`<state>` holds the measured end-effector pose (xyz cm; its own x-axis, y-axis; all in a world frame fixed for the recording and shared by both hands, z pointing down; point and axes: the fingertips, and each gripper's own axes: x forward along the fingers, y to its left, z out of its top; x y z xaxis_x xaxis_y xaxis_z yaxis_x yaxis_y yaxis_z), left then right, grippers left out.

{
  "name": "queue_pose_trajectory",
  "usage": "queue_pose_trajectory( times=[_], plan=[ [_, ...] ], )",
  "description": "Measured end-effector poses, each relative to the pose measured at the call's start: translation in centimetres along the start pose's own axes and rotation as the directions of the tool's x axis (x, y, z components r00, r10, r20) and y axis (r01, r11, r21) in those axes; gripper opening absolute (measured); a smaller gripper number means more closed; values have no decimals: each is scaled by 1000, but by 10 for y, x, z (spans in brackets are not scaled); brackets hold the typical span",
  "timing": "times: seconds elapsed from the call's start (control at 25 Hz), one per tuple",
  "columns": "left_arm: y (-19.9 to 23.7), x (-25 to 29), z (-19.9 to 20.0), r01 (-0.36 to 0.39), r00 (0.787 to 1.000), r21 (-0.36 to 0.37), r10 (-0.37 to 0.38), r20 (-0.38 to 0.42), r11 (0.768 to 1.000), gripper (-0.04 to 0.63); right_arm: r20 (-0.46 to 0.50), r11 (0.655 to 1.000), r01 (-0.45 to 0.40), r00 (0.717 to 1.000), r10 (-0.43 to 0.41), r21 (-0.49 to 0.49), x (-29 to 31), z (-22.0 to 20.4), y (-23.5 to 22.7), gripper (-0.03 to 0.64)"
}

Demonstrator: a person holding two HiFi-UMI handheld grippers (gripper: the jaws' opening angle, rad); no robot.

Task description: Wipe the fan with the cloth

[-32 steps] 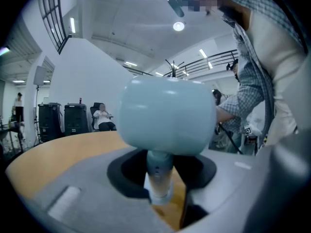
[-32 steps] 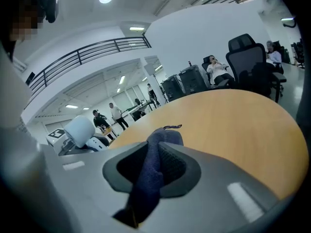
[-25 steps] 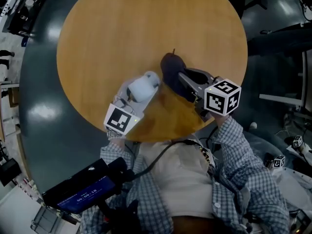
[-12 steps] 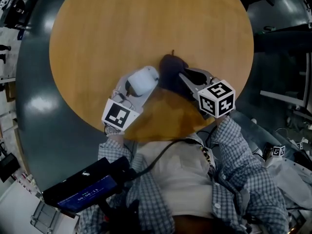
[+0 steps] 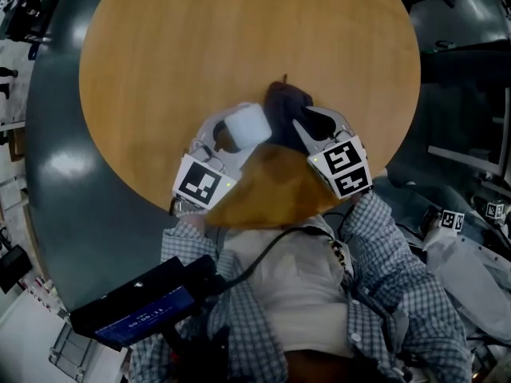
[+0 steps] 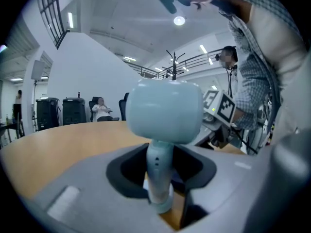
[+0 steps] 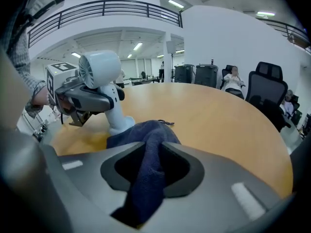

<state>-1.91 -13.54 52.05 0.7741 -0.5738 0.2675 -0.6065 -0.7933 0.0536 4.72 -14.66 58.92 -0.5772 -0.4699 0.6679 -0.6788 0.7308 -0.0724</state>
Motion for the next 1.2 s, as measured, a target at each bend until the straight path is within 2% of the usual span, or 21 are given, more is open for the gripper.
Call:
queue_pose_trajectory(
  times=[0.12, 0.24, 0.36, 0.6, 0.76, 0.96, 1.2],
  plan=[
    [3, 1, 0, -7, 1000, -1, 7, 13, 1000, 147, 10, 1000, 19, 1000, -19, 4, -2, 0, -6, 123],
    [-3, 1, -5, -10, 1000, -4, 10, -17, 1000, 165, 41, 1000, 23, 999, -23, 14, -8, -2, -10, 161],
    [-6, 3, -9, -15, 1000, -3, 15, -25, 1000, 217, 104, 999, 24, 994, -27, 26, -17, 10, -16, 220],
    [1, -3, -7, -44, 999, -59, 43, -13, 997, 236, 169, 999, 36, 985, -41, 31, -38, 30, -21, 227],
    [3, -23, -9, -39, 998, -48, 36, -54, 998, 238, 198, 998, 43, 979, -52, 48, -47, 48, -8, 225],
    [4, -37, -21, -45, 997, -103, 38, -67, 994, 241, 222, 997, 48, 973, -61, 60, -55, 61, -1, 229],
    [-1, -44, -39, -57, 990, -140, 39, -134, 988, 245, 242, 998, 52, 968, -62, 46, -68, 65, -3, 238]
  ],
)
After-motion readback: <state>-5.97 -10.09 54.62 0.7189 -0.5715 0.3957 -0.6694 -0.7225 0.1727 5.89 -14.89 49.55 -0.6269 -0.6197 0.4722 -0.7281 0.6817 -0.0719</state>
